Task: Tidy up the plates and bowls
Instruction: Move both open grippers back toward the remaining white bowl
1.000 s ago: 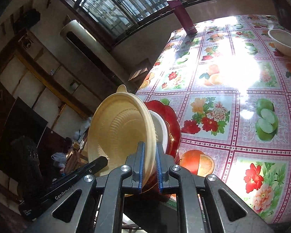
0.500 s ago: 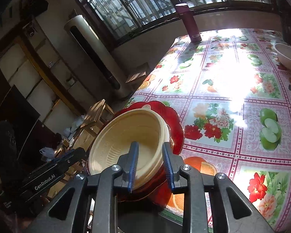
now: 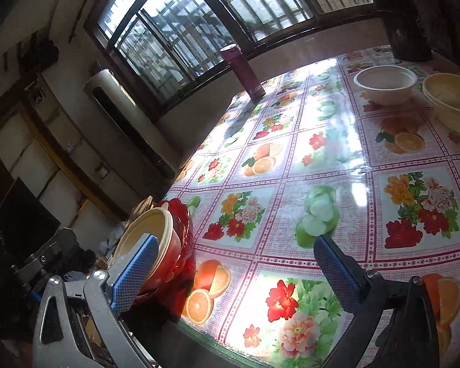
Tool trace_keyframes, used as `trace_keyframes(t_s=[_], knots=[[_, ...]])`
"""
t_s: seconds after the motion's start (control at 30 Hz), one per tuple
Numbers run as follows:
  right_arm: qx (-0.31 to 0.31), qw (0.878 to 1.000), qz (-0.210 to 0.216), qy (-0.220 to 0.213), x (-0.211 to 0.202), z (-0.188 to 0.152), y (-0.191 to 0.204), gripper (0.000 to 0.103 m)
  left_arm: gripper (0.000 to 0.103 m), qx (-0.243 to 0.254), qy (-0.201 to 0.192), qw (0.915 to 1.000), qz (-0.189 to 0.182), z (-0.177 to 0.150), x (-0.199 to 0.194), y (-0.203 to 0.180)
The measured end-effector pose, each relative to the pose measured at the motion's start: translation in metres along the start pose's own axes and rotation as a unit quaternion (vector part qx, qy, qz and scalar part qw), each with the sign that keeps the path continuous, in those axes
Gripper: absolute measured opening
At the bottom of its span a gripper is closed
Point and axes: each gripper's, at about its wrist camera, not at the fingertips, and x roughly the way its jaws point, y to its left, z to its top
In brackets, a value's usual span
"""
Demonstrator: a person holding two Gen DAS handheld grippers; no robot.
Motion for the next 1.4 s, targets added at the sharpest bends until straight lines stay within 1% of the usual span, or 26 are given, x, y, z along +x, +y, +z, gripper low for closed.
trace_keyframes(t_s=[0.03, 0.07, 0.1, 0.17, 0.23, 0.3, 0.43, 0.5, 0.6, 0.77, 1.23, 1.4], knots=[[0.004, 1.0, -0.006, -0.004, -0.007, 0.0, -0.011, 0.103, 0.102, 0.001, 0.017, 0.9996, -0.024, -0.003, 0.007, -0.012], [0.006, 1.0, -0.013, -0.009, -0.014, -0.001, -0.021, 0.103, 0.103, 0.004, 0.032, 0.9987, -0.04, -0.006, 0.013, -0.021], [0.008, 1.0, -0.019, -0.014, -0.022, -0.002, -0.031, 0.103, 0.103, 0.009, 0.044, 0.9977, -0.051, -0.01, 0.02, -0.031], [0.017, 0.999, -0.025, -0.025, -0.037, -0.003, -0.05, 0.103, 0.103, 0.031, 0.061, 0.9959, -0.059, -0.017, 0.03, -0.056], [0.028, 0.998, -0.028, -0.038, -0.051, -0.004, -0.066, 0.103, 0.103, 0.054, 0.066, 0.9947, -0.058, -0.024, 0.036, -0.077], [0.028, 0.998, -0.037, -0.052, -0.064, -0.004, -0.077, 0.103, 0.103, 0.074, 0.064, 0.994, -0.049, -0.029, 0.04, -0.093], [0.014, 0.995, -0.058, -0.083, -0.086, -0.003, -0.088, 0.103, 0.103, 0.118, 0.041, 0.9921, -0.009, -0.031, 0.039, -0.119], [0.004, 0.993, -0.07, -0.096, -0.094, -0.003, -0.09, 0.103, 0.103, 0.129, 0.03, 0.9911, 0.003, -0.03, 0.042, -0.127], [-0.002, 0.991, -0.081, -0.108, -0.106, 0.002, -0.094, 0.103, 0.103, 0.13, 0.035, 0.9908, 0.01, -0.027, 0.051, -0.133], [0.008, 0.989, -0.089, -0.12, -0.117, 0.008, -0.107, 0.103, 0.103, 0.134, 0.045, 0.9898, 0.014, -0.023, 0.07, -0.145], [0.046, 0.986, -0.108, -0.116, -0.122, 0.015, -0.155, 0.103, 0.103, 0.149, 0.084, 0.9852, 0.009, -0.021, 0.113, -0.178], [0.055, 0.986, -0.109, -0.117, -0.124, 0.018, -0.164, 0.103, 0.103, 0.155, 0.109, 0.9819, 0.001, -0.016, 0.132, -0.19]])
